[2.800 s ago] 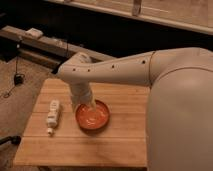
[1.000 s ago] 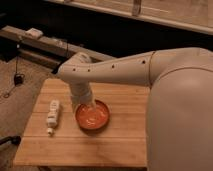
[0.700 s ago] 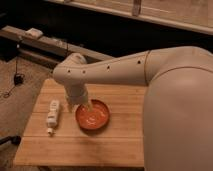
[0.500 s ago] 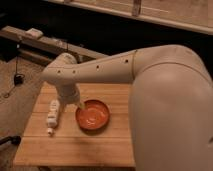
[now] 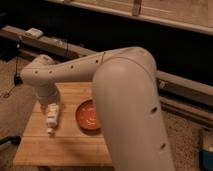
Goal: Place the bottle in the ceramic bowl
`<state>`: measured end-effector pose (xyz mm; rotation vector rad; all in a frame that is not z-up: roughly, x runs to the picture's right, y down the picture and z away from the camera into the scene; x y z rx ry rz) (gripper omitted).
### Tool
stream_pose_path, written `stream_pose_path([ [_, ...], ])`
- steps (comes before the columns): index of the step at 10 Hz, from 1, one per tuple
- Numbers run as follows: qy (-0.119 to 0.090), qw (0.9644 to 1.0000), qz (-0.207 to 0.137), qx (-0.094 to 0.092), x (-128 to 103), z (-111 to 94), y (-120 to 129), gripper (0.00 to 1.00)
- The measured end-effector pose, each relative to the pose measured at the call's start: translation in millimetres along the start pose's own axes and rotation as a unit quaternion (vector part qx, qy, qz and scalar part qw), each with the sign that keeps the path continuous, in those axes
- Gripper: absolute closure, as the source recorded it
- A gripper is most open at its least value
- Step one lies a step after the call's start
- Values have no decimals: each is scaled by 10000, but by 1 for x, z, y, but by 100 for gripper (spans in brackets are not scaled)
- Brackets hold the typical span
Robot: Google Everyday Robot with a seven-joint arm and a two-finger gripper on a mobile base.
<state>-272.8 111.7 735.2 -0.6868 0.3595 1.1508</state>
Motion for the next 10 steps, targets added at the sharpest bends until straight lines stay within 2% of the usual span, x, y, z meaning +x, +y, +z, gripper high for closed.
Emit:
stream_pose_path([
  [2, 145, 9996, -212, -71, -15, 31, 15, 35],
  [4, 271, 9992, -276, -124, -25, 50, 25, 35],
  [8, 356, 9990, -230, -101, -37, 68, 28, 35],
  [10, 402, 9991, -77, -62, -48, 75, 16, 35],
])
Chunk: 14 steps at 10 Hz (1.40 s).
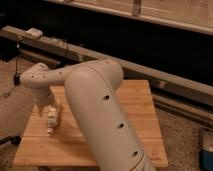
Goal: Place the bottle in the ceramic bowl
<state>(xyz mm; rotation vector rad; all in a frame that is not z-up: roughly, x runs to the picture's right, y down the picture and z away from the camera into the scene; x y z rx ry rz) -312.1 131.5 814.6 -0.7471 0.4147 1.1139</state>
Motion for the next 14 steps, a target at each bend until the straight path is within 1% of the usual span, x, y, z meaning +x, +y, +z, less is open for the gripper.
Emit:
stream_pose_path([
  [1, 29, 10000, 29, 1, -4, 6, 0, 35],
  [4, 149, 9998, 71, 79, -16, 26, 2, 35],
  [7, 197, 9997, 68, 138, -24, 37, 7, 35],
  [8, 194, 9997, 72, 161, -26, 40, 6, 39],
  [9, 186, 9996, 70, 182, -28, 43, 4, 47],
  [10, 192, 9996, 24, 197, -28, 46, 1, 60],
  [11, 195, 9996, -4, 204, -27, 47, 0, 68],
  [12, 180, 9997, -31, 186, -26, 48, -2, 78],
  [14, 183, 9997, -90, 164, -17, 42, -9, 98],
])
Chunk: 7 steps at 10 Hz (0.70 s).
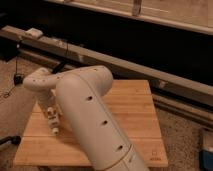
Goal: Place the bottle in the ceramic bowl
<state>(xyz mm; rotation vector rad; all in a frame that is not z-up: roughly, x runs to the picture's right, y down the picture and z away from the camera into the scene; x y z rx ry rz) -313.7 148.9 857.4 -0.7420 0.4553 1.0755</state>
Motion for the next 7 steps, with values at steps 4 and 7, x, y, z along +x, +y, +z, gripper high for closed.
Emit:
stream_pose_path([
  [4, -192, 9993, -63, -300, 23, -64, -21, 100],
  [7, -348, 9985, 44, -410, 51, -116, -60, 100],
])
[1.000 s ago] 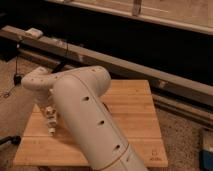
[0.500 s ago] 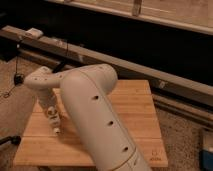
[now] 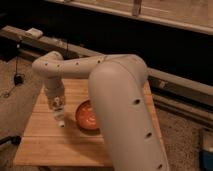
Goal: Place the bottle in the ceramic bowl
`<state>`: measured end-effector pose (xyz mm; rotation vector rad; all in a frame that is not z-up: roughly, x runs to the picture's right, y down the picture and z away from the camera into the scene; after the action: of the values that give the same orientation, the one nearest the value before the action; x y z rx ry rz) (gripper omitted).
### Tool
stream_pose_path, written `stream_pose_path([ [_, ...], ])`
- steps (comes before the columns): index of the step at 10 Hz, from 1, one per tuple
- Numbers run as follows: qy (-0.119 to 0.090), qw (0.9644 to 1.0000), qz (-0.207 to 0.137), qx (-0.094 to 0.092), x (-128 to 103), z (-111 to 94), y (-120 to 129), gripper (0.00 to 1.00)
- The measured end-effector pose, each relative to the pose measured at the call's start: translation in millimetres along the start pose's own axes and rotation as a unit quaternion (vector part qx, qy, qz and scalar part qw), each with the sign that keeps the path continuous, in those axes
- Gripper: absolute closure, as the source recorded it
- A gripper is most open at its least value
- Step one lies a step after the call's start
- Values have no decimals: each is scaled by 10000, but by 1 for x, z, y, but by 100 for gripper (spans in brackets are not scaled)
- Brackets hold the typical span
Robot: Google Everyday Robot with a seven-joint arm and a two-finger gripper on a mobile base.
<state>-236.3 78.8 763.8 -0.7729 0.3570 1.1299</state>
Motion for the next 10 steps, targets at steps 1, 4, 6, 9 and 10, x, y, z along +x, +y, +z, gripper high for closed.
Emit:
stream_pose_path([
  [1, 6, 9999, 116, 28, 10, -14, -22, 100],
  [4, -5, 9992, 393, 4, 13, -17, -56, 100],
  [6, -3, 9983, 586, -5, 10, 3, -80, 100],
  [9, 44, 9960, 892, -11, -3, 54, -116, 100],
  [10, 24, 9953, 970, -23, -7, 62, -124, 100],
])
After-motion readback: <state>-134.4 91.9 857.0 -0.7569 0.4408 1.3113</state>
